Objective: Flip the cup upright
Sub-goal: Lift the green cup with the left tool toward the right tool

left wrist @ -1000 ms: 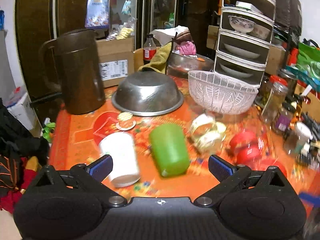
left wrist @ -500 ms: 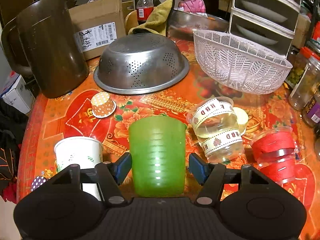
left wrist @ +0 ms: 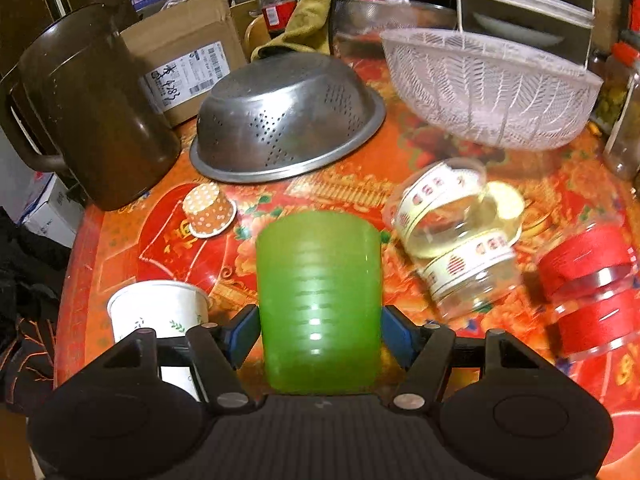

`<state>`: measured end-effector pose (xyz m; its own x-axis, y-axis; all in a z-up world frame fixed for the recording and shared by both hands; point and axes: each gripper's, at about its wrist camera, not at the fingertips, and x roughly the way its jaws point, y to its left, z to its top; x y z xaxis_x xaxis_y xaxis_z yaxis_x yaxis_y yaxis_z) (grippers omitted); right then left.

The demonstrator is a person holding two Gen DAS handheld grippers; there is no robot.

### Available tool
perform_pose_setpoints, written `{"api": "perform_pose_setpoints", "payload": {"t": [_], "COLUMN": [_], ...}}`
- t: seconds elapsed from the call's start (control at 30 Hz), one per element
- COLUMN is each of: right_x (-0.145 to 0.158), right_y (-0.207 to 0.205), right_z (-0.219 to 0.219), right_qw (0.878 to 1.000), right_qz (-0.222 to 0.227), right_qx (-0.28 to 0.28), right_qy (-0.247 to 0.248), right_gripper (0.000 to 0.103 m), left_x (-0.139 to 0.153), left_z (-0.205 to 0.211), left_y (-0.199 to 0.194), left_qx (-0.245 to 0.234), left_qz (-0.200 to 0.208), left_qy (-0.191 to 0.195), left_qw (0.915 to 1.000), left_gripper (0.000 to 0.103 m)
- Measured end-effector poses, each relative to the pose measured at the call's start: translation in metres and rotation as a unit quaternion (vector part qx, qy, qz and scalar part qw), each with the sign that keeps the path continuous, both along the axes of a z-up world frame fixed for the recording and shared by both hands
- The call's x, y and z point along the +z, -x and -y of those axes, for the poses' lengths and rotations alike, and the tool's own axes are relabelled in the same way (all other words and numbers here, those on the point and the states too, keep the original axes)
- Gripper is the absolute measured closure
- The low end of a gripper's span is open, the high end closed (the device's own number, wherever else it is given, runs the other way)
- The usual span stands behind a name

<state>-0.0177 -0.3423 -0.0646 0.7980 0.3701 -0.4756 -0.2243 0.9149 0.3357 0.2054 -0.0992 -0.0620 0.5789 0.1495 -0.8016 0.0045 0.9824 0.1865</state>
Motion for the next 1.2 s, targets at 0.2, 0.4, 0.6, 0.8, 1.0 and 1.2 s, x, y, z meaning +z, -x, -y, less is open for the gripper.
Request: {"api": "perform_pose_setpoints", "payload": {"t": [0.2,0.4,0.6,0.8,1.0,1.2], "right_x": [0.001,0.000,-0.003,-0.010,-0.019,-0.017], "right_y": [0.002,0.000,0.001,0.007,0.017,0.017], "right_z": [-0.002,-0.004,-0.008,-0.013,-0.030,-0.042], "right_qw": [1.000,1.000,1.000,0.999,0.996,0.993], "right_qz": [0.001,0.000,-0.008,-0.026,-0.051,-0.076], "right_qx": [0.002,0.005,0.016,0.037,0.069,0.087], "right_qy": [0.000,0.001,-0.004,-0.023,-0.022,-0.028], "right_gripper": [0.001,0.001,0.001,0.001,0.001,0.001], "left_x": [-0.004,0.013,0.059,0.071,0.041,0.010], "left_z": [-0.009,-0.013,-0.014,-0.033,-0.044,-0.041], "left_y": [0.000,0.030,0.120,0.218,0.273,0.279], "left_qx": [0.008,-0.007,-0.058,-0.062,-0.044,-0.033], "left_qz": [-0.006,0.016,0.061,0.084,0.071,0.047], "left_qy": [0.024,0.050,0.039,0.054,0.135,0.189], "left_qw": [0.9997,0.9986,0.9957,0.9931,0.9874,0.9803], "left_gripper": [0.035,0.035,0.035,0.035,0.035,0.035]}}
